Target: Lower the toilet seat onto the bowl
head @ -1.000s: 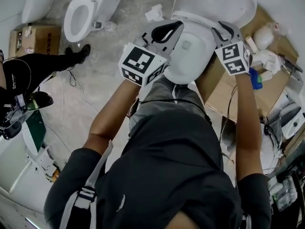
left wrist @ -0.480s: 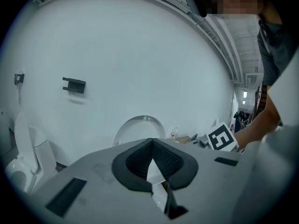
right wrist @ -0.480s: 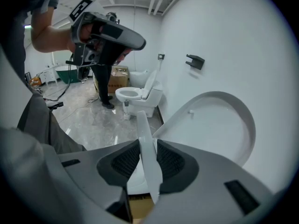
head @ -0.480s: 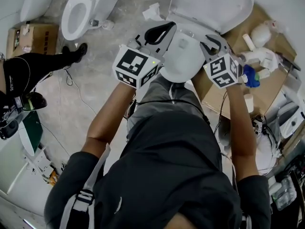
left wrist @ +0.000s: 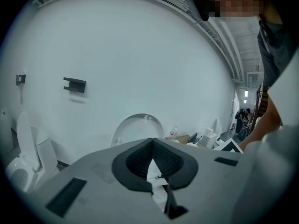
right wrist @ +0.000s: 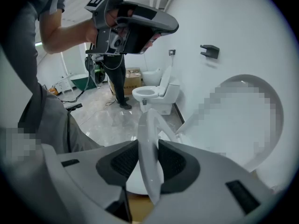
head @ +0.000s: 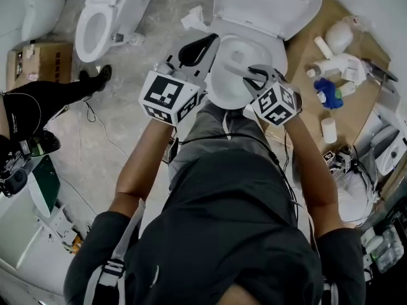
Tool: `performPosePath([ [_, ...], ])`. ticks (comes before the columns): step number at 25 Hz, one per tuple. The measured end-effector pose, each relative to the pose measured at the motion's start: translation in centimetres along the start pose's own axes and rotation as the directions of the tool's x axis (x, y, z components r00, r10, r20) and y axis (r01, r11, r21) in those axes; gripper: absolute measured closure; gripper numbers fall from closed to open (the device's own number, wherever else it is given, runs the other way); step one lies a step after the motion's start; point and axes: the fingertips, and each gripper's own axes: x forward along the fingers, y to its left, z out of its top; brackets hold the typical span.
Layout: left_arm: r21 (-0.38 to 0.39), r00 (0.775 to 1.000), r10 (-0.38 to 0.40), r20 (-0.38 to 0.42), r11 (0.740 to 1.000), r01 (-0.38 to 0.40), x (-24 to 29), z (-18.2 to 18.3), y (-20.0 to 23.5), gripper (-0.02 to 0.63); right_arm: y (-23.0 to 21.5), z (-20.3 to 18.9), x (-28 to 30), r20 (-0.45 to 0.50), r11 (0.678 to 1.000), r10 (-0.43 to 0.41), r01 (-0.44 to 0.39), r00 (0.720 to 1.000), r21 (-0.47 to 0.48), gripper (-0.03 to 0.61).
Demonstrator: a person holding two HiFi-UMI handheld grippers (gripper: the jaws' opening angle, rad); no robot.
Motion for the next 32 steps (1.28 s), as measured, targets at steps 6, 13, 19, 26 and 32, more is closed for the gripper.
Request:
performPosePath([
  [6,-0.008,1.000,0.007,-0.009,1.000,-0.008,-0.5,-0.7,-0.6,0.611,3.6,-1.5,1.5,-0.027,0.997,0.082,-0.082,0.996,0.002,0.437],
  [13,-0.014,1.000,0.009,-0.025,1.000,-0.009,-0.7,-1.9,-1.0,0.611,7.4,-3.6,3.4,-0.067,0.986,0.169,-0.169,0.983,0.002,0.430],
  [19,-0.024,0.999,0.010,-0.034,1.000,-0.011,-1.0,-3.0,-1.2,0.611,10.6,-5.4,5.4,-0.109,0.968,0.249,-0.248,0.962,0.022,0.430],
  [26,-0.033,0.999,0.020,-0.050,0.999,-0.022,-1.3,-4.1,-1.0,0.611,13.9,-7.9,8.1,-0.128,0.943,0.327,-0.315,0.936,0.106,0.440],
  [32,-0.046,0.997,0.034,-0.075,0.998,-0.038,-1.7,-5.6,-0.4,0.611,16.2,-9.8,10.4,-0.172,0.923,0.381,-0.363,0.909,0.125,0.446],
])
